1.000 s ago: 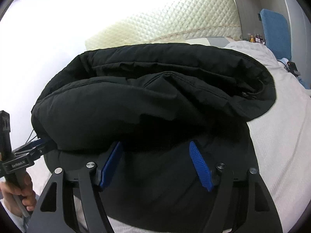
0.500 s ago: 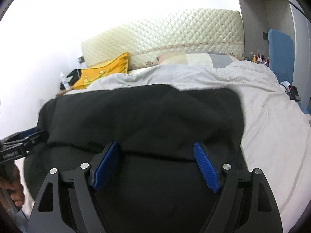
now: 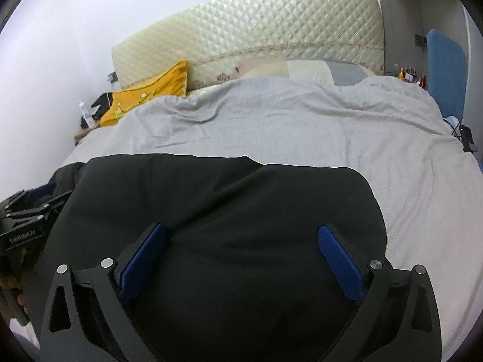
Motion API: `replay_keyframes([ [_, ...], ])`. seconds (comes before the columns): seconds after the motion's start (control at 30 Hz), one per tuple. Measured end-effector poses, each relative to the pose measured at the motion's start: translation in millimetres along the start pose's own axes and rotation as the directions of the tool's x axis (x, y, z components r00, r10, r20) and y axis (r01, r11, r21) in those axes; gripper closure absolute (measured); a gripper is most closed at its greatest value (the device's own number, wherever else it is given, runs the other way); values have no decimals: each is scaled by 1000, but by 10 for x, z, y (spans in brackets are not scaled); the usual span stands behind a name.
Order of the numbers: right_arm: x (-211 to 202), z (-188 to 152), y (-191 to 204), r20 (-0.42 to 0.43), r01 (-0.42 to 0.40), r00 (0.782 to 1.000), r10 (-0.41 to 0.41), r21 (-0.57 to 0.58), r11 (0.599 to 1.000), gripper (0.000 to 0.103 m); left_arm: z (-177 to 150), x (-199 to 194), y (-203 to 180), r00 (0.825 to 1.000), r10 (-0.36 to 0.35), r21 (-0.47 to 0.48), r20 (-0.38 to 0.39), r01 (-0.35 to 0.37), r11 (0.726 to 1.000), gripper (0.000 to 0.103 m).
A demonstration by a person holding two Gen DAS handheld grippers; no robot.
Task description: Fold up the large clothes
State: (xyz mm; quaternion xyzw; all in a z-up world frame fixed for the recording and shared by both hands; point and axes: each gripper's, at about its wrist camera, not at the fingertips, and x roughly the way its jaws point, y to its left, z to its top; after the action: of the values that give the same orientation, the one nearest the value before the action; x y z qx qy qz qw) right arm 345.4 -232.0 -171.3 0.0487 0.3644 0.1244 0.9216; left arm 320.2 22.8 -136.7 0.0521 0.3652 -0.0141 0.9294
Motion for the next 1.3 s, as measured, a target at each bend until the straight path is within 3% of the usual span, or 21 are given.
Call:
replay_keyframes([
  [0.17,193,35,-40,-2,14,1000,-14,-8,1000,0,38,238,18,1000,7,-2,-28,-7,1000,15],
  [0.47,369,-48,-95,30,3,1000,-3,1,1000,0,31,323,8,999,2,-1,-38,-2,1000,13],
  [0.7,252,-103,-148,44,-28,999,27,33,999,0,-7,231,-25,1000,12,1,-20,-12,1000,11],
  [0.77,164,-63,-152,46,-12,999,10,42,999,0,2,156,-10,1000,4,-24,-28,-5,1000,7],
  [0.83,18,-13,-127,53,-6,999,4,32,999,0,8,70,8,999,-23,-47,-36,21,999,1],
  [0.97,-387,126,-79,89,1,996,-3,29,1000,0,118,-310,-34,997,-68,-67,-23,66,996,1],
  [1.03,-629,227,-38,92,38,995,-40,25,999,0,162,-500,-49,998,-69,-69,-6,68,995,1],
  [1.3,-1817,561,157,232,33,972,-34,5,999,0,430,-1473,-57,995,-67,-68,67,71,995,0],
])
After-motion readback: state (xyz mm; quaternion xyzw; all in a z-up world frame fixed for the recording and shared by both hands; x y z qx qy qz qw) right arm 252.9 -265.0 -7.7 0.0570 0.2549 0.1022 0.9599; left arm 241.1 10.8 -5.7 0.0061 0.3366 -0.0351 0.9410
